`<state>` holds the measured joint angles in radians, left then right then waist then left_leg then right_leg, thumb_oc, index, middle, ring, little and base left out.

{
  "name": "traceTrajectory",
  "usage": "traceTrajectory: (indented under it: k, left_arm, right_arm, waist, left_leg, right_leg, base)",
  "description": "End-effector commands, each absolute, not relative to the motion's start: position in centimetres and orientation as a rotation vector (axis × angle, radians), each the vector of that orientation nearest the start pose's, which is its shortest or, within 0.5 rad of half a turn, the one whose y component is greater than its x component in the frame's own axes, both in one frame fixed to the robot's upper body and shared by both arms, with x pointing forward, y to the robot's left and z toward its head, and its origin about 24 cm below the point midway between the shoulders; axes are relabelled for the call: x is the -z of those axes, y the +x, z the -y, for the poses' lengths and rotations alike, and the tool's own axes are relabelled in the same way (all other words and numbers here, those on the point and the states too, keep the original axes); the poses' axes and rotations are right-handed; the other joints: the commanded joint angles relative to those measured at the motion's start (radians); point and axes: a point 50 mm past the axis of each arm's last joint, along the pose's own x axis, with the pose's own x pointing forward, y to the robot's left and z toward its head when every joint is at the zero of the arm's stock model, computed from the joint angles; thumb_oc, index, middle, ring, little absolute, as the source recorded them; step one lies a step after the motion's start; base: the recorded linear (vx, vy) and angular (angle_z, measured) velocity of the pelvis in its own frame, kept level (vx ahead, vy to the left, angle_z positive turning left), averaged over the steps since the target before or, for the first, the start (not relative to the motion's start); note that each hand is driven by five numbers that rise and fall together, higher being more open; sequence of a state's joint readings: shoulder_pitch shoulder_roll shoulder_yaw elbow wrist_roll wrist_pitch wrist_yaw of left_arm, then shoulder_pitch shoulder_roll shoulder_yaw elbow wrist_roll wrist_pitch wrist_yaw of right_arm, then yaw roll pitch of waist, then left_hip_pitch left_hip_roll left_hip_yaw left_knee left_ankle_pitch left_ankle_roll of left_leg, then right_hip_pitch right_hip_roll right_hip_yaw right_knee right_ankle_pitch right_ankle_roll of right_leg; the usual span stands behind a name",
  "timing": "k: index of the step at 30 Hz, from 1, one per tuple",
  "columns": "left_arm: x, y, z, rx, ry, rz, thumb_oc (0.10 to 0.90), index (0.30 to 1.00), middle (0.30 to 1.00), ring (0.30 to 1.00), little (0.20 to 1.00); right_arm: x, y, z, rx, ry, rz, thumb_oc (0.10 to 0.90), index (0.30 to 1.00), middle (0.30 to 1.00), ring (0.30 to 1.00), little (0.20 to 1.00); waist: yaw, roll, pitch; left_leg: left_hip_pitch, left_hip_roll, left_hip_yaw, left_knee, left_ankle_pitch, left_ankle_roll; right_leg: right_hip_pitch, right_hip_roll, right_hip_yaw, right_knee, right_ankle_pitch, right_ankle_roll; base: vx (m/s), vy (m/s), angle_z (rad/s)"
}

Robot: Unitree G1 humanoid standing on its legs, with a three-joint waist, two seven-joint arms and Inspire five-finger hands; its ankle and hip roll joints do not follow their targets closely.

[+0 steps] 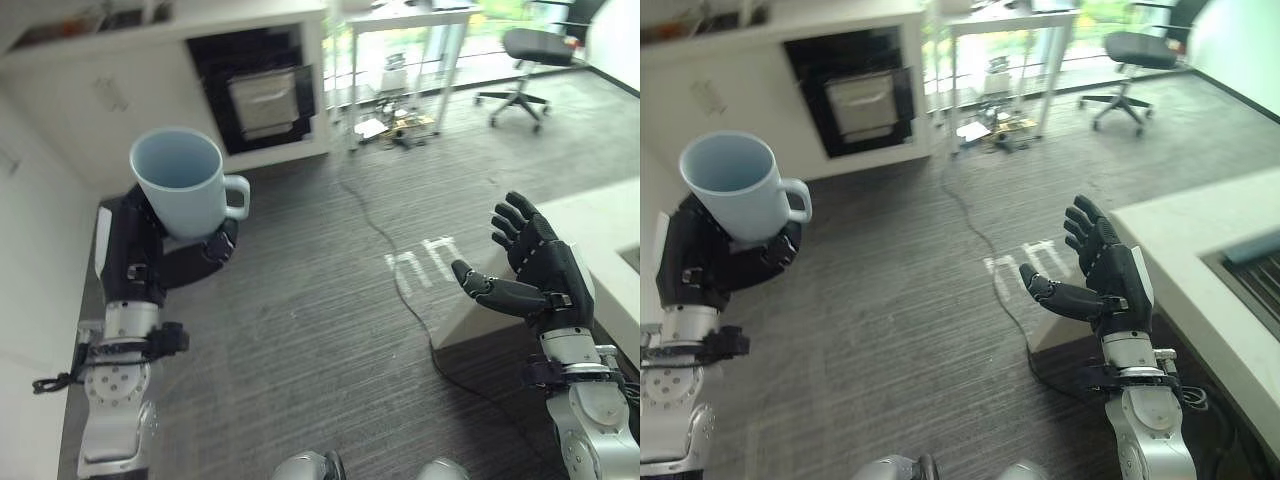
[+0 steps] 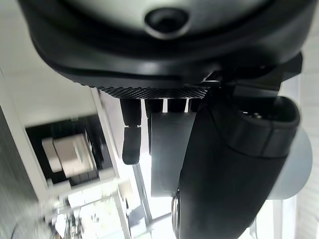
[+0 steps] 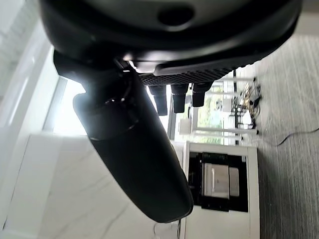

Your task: Place the dishes in the dishwasher.

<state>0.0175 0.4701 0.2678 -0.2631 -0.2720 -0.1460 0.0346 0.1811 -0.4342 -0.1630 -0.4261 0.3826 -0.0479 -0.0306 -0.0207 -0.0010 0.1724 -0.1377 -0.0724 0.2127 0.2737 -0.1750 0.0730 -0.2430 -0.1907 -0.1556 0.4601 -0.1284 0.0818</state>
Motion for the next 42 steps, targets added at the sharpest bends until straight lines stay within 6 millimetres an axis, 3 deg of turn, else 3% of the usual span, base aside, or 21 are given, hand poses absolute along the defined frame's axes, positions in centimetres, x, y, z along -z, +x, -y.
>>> traceTrajectory:
  k: [1,8,17,18,23,28,29,31,32,33,34,35,36,37,39,40,41,42]
  left_arm:
    - [-21.7,22.9,-24.6,-0.111,0.343,0.752,0.400,0.300,0.300,0.300,0.300]
    - [-21.1,22.6,-24.5,-0.127,0.346,0.719,0.400,0.300,0.300,0.300,0.300]
    - [-20.3,21.9,-25.5,-0.147,0.367,0.673,0.400,0.300,0.300,0.300,0.300]
    - [-18.9,21.8,-24.3,-0.126,0.324,0.687,0.400,0.300,0.300,0.300,0.300]
    - [-18.9,22.3,-24.1,-0.160,0.293,0.688,0.400,0.300,0.300,0.300,0.300]
    - [-18.9,21.8,-24.9,-0.223,0.273,0.694,0.400,0.300,0.300,0.300,0.300]
    - [-18.8,21.7,-25.0,-0.230,0.272,0.694,0.400,0.300,0.300,0.300,0.300]
    - [-18.6,21.6,-25.0,-0.241,0.263,0.695,0.400,0.300,0.300,0.300,0.300]
    - [-18.4,21.4,-25.0,-0.246,0.253,0.694,0.400,0.300,0.300,0.300,0.300]
    - [-18.4,21.3,-24.9,-0.249,0.250,0.694,0.400,0.300,0.300,0.300,0.300]
    - [-18.3,21.2,-25.0,-0.257,0.250,0.697,0.400,0.300,0.300,0.300,0.300]
    - [-18.3,21.2,-25.0,-0.257,0.250,0.697,0.400,0.300,0.300,0.300,0.300]
    - [-18.1,21.2,-25.0,-0.257,0.251,0.693,0.400,0.300,0.300,0.300,0.300]
    - [-18.0,21.1,-25.0,-0.256,0.252,0.689,0.400,0.300,0.300,0.300,0.300]
    - [-17.7,20.7,-25.3,-0.267,0.266,0.672,0.400,0.300,0.300,0.300,0.300]
    - [-17.6,20.6,-25.4,-0.270,0.269,0.668,0.400,0.300,0.300,0.300,0.300]
    - [-17.3,20.4,-25.8,-0.279,0.270,0.654,0.400,0.300,0.300,0.300,0.300]
    - [-17.2,20.3,-26.0,-0.284,0.270,0.650,0.400,0.300,0.300,0.300,0.300]
  right_arm:
    - [-19.6,21.2,24.4,0.045,-0.170,0.658,0.800,0.900,0.900,0.900,0.900]
    - [-21.0,21.7,23.1,-0.045,-0.174,0.724,0.800,0.900,0.900,0.900,0.900]
    - [-21.4,21.6,23.1,-0.080,-0.186,0.726,0.800,0.900,0.900,0.900,0.900]
    - [-19.1,21.0,21.9,-0.143,-0.126,0.678,0.800,0.900,0.900,0.900,0.900]
    - [-19.9,22.1,21.5,-0.136,-0.147,0.682,0.800,0.900,0.900,0.900,0.900]
    - [-20.2,21.8,21.9,-0.160,-0.188,0.678,0.800,0.900,0.900,0.900,0.900]
    - [-20.3,21.8,22.0,-0.162,-0.192,0.682,0.800,0.900,0.900,0.900,0.900]
    - [-20.5,21.6,22.3,-0.163,-0.205,0.685,0.800,0.900,0.900,0.900,0.900]
    - [-20.6,21.5,22.4,-0.166,-0.211,0.687,0.800,0.900,0.900,0.900,0.900]
    - [-20.5,21.5,22.4,-0.169,-0.214,0.688,0.800,0.900,0.900,0.900,0.900]
    - [-20.5,21.5,22.3,-0.177,-0.221,0.689,0.800,0.900,0.900,0.900,0.900]
    - [-20.5,21.5,22.3,-0.177,-0.221,0.689,0.800,0.900,0.900,0.900,0.900]
    - [-20.4,21.6,22.3,-0.178,-0.224,0.685,0.800,0.900,0.900,0.900,0.900]
    - [-20.4,21.8,22.1,-0.176,-0.218,0.685,0.800,0.900,0.900,0.900,0.900]
    - [-20.3,22.0,21.7,-0.183,-0.202,0.685,0.800,0.900,0.900,0.900,0.900]
    - [-20.2,21.9,21.7,-0.185,-0.198,0.683,0.800,0.900,0.900,0.900,0.900]
    - [-19.9,21.6,21.9,-0.186,-0.188,0.672,0.800,0.900,0.900,0.900,0.900]
    - [-19.7,21.5,22.0,-0.189,-0.194,0.665,0.800,0.900,0.900,0.900,0.900]
  waist:
    - [-0.056,-0.029,-0.074]
    - [0.020,-0.029,-0.088]
    - [0.027,-0.011,-0.103]
    - [-0.047,-0.012,-0.055]
    - [-0.022,-0.015,-0.074]
    - [-0.015,-0.013,-0.081]
    - [-0.012,-0.016,-0.078]
    - [0.002,-0.028,-0.063]
    - [0.012,-0.048,-0.051]
    - [0.018,-0.059,-0.039]
    - [0.025,-0.070,-0.016]
    - [0.025,-0.070,-0.016]
    - [0.028,-0.068,-0.005]
    - [0.036,-0.062,-0.002]
    - [0.042,-0.013,-0.001]
    - [0.041,-0.003,-0.001]
    - [0.041,0.021,-0.014]
    - [0.040,0.027,-0.018]
  left_leg:
    - [0.043,0.130,-0.023,0.026,-0.068,-0.102]
    - [0.035,0.156,-0.049,0.026,-0.063,-0.104]
    - [0.036,0.188,-0.061,0.026,-0.049,-0.133]
    - [0.068,0.050,-0.096,0.026,-0.102,-0.068]
    - [0.067,0.058,-0.077,0.026,-0.101,-0.058]
    - [0.094,0.084,-0.053,0.026,-0.088,-0.081]
    - [0.102,0.084,-0.051,0.026,-0.075,-0.090]
    - [0.121,0.082,-0.049,0.026,0.044,-0.128]
    - [0.120,0.078,-0.033,0.044,0.145,-0.151]
    - [0.101,0.077,-0.028,0.083,0.177,-0.160]
    - [0.033,0.090,-0.032,0.204,0.190,-0.164]
    - [0.033,0.090,-0.032,0.204,0.190,-0.164]
    - [-0.003,0.114,-0.021,0.187,0.177,-0.157]
    - [-0.003,0.112,-0.005,0.078,0.157,-0.142]
    - [-0.076,0.162,-0.015,0.026,0.091,-0.144]
    - [-0.101,0.175,-0.022,0.026,0.082,-0.149]
    - [-0.165,0.208,-0.053,0.026,0.129,-0.180]
    - [-0.182,0.213,-0.062,0.026,0.142,-0.186]
  right_leg:
    - [0.071,-0.047,-0.029,-0.160,0.094,0.089]
    - [0.137,-0.024,-0.084,-0.160,-0.013,0.082]
    - [0.159,0.016,-0.087,-0.160,-0.062,0.049]
    - [0.057,0.097,0.016,-0.160,0.020,0.050]
    - [0.082,0.120,0.006,-0.160,-0.016,0.025]
    - [0.116,0.141,-0.003,-0.160,-0.052,0.002]
    - [0.121,0.141,-0.006,-0.160,-0.054,-0.002]
    - [0.136,0.138,-0.010,-0.160,-0.064,-0.018]
    - [0.148,0.122,-0.003,-0.160,-0.069,-0.031]
    - [0.156,0.113,0.002,-0.160,-0.071,-0.038]
    - [0.168,0.110,0.006,-0.160,-0.070,-0.053]
    - [0.168,0.110,0.006,-0.160,-0.070,-0.053]
    - [0.177,0.114,-0.001,-0.160,-0.070,-0.052]
    - [0.183,0.120,0.002,-0.160,-0.077,-0.041]
    - [0.201,0.170,0.024,-0.160,-0.097,-0.023]
    - [0.207,0.181,0.031,-0.160,-0.104,-0.022]
    - [0.229,0.217,0.051,-0.160,-0.124,-0.030]
    - [0.242,0.230,0.062,-0.160,-0.139,-0.036]
  base:
    - [0.03,0.048,1.90]
    - [0.01,-0.116,0.22]
    - [0.02,-0.136,0.12]
    - [-0.01,-0.128,-0.15]
    - [0.04,-0.135,-0.07]
    - [0.10,-0.156,-0.01]
    - [0.11,-0.176,0.00]
    - [0.10,-0.209,-0.03]
    - [0.06,-0.201,-0.17]
    - [0.05,-0.242,-0.25]
    - [0.01,-0.151,-0.38]
    - [0.04,-0.137,-0.19]
    - [0.11,-0.013,-0.17]
    - [0.19,0.059,0.15]
    - [0.22,0.155,0.11]
    - [0.33,0.175,-0.20]
    - [0.34,0.176,-0.31]
    - [0.46,0.264,-0.50]
